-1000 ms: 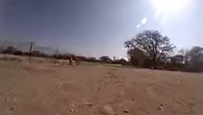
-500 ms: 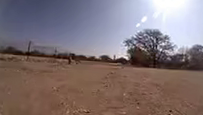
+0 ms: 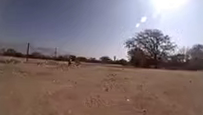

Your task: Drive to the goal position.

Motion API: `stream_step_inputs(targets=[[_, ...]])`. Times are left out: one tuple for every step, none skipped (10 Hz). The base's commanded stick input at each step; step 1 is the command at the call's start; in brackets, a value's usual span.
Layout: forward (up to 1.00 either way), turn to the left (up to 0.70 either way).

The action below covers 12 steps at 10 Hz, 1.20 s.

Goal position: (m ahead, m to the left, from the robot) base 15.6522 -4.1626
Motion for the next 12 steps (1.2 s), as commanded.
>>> stream_step_inputs(targets=[[0.5,0.0],[0.5,0.0],[0.5,0.0],[0.5,0.0],[0.5,0.0],[0.5,0.0],[0.5,0.0],[0.5,0.0],[0.5,0.0],[0.5,0.0],[0.5,0.0],[0.5,0.0]])
